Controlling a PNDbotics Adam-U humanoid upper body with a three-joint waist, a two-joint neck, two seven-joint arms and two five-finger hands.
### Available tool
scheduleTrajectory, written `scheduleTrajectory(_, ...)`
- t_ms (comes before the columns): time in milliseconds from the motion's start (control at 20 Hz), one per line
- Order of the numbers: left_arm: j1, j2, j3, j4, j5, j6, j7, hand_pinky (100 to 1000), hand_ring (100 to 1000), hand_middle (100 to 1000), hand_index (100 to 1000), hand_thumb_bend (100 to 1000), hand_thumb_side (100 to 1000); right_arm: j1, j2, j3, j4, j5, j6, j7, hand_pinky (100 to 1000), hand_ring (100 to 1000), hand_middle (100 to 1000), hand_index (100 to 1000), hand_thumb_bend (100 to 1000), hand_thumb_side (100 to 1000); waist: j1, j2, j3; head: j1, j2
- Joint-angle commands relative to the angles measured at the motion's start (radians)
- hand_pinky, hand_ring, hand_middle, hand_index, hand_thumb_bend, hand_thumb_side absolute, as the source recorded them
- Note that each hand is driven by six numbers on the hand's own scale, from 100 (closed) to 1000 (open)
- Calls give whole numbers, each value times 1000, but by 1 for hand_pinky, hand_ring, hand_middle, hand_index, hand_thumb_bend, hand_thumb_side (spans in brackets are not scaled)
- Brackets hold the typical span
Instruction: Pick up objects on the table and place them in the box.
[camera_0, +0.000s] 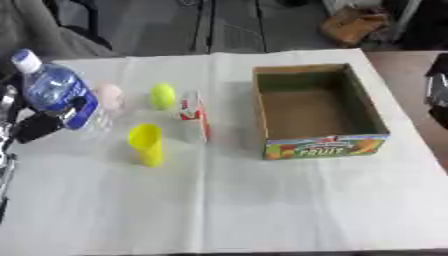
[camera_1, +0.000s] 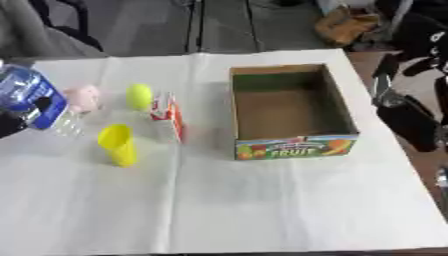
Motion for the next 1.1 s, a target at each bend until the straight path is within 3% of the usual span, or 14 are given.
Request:
scheduleTrajectory(50, -78, 77, -49, -45, 20, -11, -44, 445, 472, 561, 813, 586, 287, -22, -11, -3, -22, -6, -5, 4, 552, 643, 753, 920, 100, 355, 2, -12, -11, 10, -14)
scheduleTrajectory(250, -203, 103, -141, 10, 28, -57, -115, 458, 478, 569, 818, 611, 294, -38, -13, 6, -22, -11, -13, 12, 553, 643, 753, 920, 100, 354, 9, -5, -44, 27, -29)
scheduleTrajectory(300, -232, 104, -162, 34, 27, -74, -135, 466, 482, 572, 821, 746, 264, -42, -13, 8, -22, -12, -15, 14, 553, 644, 754, 920, 100, 358, 10, -3, -52, 31, -32)
scheduleTrajectory(350, -262, 102, -184, 62, 23, -94, -159, 466, 482, 572, 821, 625, 305, -48, -14, 11, -22, -13, -17, 17, 553, 644, 754, 920, 100, 344, 12, -1, -60, 35, -36)
scheduleTrajectory(650, -395, 26, -263, 229, 2, -234, -241, 471, 483, 573, 824, 612, 334, -79, -17, 26, -22, -19, -34, 29, 555, 645, 755, 918, 100, 312, 20, 14, -104, 61, -52)
scheduleTrajectory(900, -459, -65, -279, 349, -23, -331, -244, 468, 481, 567, 827, 588, 356, -103, -15, 37, -22, -23, -57, 33, 557, 646, 756, 915, 100, 274, 22, 29, -139, 79, -67)
scheduleTrajectory(1100, -481, -120, -279, 414, -28, -365, -232, 466, 479, 564, 826, 586, 380, -114, -11, 41, -22, -24, -69, 34, 557, 646, 756, 914, 100, 265, 22, 37, -158, 85, -75)
